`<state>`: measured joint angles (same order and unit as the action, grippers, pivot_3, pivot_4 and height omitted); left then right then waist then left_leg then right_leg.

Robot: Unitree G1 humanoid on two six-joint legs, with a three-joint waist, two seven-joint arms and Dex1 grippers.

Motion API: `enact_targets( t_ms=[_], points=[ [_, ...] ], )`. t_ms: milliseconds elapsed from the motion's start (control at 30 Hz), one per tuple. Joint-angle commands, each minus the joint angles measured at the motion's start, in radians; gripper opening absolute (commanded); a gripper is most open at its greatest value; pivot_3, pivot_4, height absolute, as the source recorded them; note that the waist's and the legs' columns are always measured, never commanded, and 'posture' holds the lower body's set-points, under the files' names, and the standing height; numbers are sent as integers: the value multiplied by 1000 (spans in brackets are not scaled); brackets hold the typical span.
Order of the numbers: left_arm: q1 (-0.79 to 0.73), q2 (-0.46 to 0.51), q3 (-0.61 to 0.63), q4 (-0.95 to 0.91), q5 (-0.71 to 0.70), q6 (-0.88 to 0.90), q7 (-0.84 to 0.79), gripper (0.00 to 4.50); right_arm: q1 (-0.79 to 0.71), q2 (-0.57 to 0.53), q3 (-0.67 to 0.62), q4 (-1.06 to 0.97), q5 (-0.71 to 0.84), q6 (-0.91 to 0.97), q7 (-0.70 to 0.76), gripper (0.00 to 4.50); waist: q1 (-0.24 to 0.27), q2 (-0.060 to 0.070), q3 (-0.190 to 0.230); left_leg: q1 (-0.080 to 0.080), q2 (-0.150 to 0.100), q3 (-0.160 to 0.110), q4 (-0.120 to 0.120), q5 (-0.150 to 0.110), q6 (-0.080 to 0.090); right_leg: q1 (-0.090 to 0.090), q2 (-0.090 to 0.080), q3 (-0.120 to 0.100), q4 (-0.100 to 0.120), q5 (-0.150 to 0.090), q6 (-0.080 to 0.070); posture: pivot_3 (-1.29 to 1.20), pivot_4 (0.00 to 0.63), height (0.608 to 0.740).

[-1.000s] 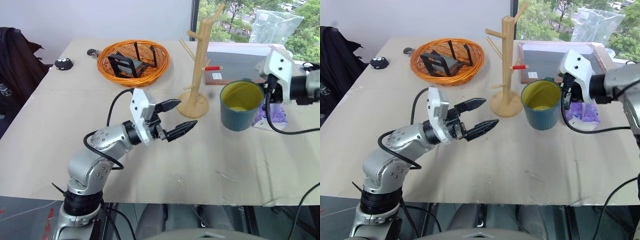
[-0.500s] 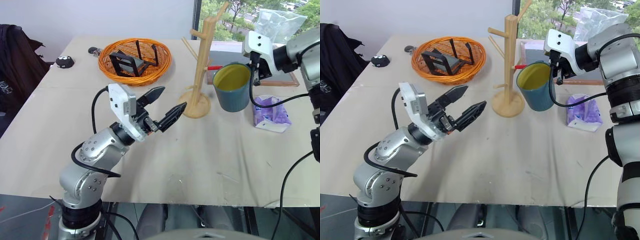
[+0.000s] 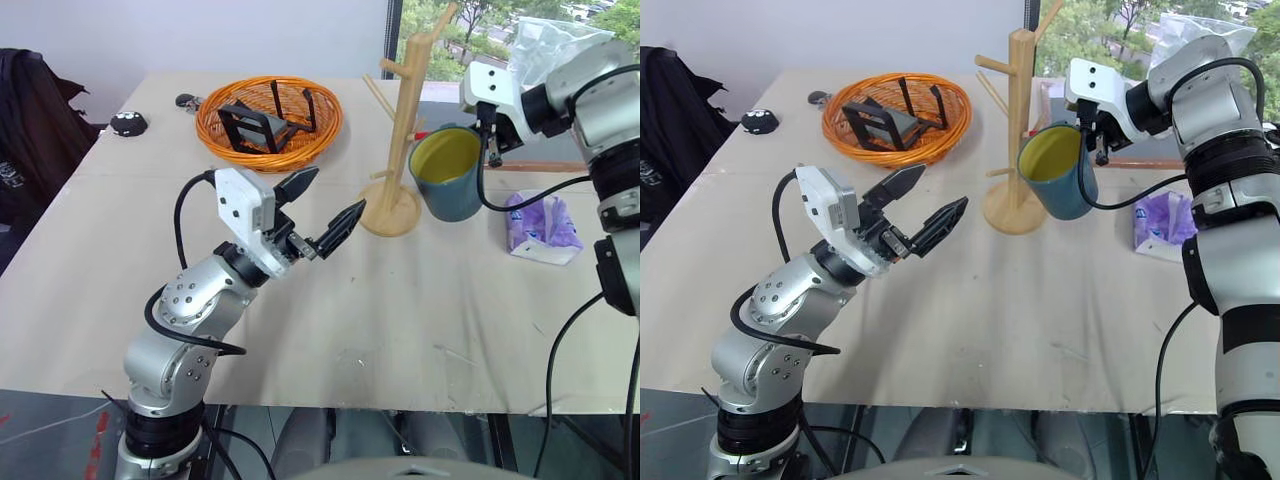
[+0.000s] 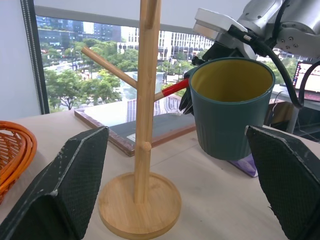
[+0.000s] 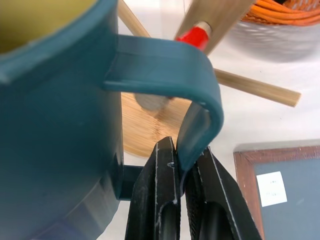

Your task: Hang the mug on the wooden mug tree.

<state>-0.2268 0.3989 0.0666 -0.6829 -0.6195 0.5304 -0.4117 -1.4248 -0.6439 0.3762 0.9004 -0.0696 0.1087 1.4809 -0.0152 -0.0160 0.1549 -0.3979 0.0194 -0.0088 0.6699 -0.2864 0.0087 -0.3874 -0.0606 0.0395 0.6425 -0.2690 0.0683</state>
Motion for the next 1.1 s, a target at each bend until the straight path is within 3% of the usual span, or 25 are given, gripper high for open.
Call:
enact_targets(
  t_ms=[33, 233, 300, 567, 700, 800, 833, 933, 967, 1100],
  points=[
    [-5, -7, -9, -4, 4, -31, -10, 4500, -65, 0, -58, 5, 4, -15, -16, 976, 0, 0, 0, 0, 0, 0, 0, 0, 0, 0, 0, 0, 0, 0, 0, 0, 150, 737],
    [-16, -7, -19, 19, 10, -43, -22, 4500, -94, 9, -100, 35, 2, -24, -66, 3750, 0, 0, 0, 0, 0, 0, 0, 0, 0, 0, 0, 0, 0, 0, 0, 0, 150, 737],
    [-20, -6, -19, 26, 9, -44, -28, 4500, -99, 5, -109, 42, -1, -25, -73, 4475, 2, 0, 0, 0, 0, 0, 0, 0, 0, 0, 0, 0, 0, 0, 0, 0, 150, 737],
    [-6, 5, -21, 24, 4, -32, -46, 4500, -20, -123, -161, -83, 69, 113, 89, 4475, 5, 0, 0, -1, -1, 0, 0, 0, 0, -1, -1, 0, 0, 0, 0, 0, 150, 737],
    [44, 31, -19, 1, 1, -21, -60, 4500, 246, -296, -200, -383, 262, 301, 134, 4475, 10, -1, 0, -2, -1, -2, -1, 0, 0, -1, -3, -2, 0, 0, 0, 0, 150, 737],
    [79, 56, -24, -14, 7, -15, -70, 4500, 443, -351, -298, -573, 354, 431, 104, 4475, 10, 0, 0, -3, 0, -2, 0, -1, 1, -1, -4, -2, 0, 0, 0, 0, 150, 737],
    [106, 75, -39, -14, 27, -6, -71, 4500, 581, -352, -365, -683, 405, 475, 56, 4475, 4, 0, 0, -3, 0, -1, -1, -1, 1, -1, -5, -2, 0, 0, 0, 0, 150, 737],
    [207, 104, -73, -12, 60, -8, -87, 4500, 975, -247, -574, -1011, 547, 577, -133, 4475, 3, 0, -1, 0, 2, -1, -1, -1, 1, 0, -2, -1, 0, 0, 0, 0, 150, 737],
    [231, 104, -75, -12, 62, -13, -90, 4500, 1046, -214, -612, -1080, 576, 595, -177, 4475, 4, 0, -2, 0, 2, -2, -2, -1, 2, 1, -2, -2, 1, 0, 0, 0, 150, 737],
    [402, 158, -146, 42, 208, -80, -109, 4500, 1471, 101, -671, -1326, 540, 404, -443, 4475, 5, 0, -5, 2, 2, -2, -1, -2, 4, 1, 2, 0, 2, 0, 0, 0, 150, 737]
  ],
)
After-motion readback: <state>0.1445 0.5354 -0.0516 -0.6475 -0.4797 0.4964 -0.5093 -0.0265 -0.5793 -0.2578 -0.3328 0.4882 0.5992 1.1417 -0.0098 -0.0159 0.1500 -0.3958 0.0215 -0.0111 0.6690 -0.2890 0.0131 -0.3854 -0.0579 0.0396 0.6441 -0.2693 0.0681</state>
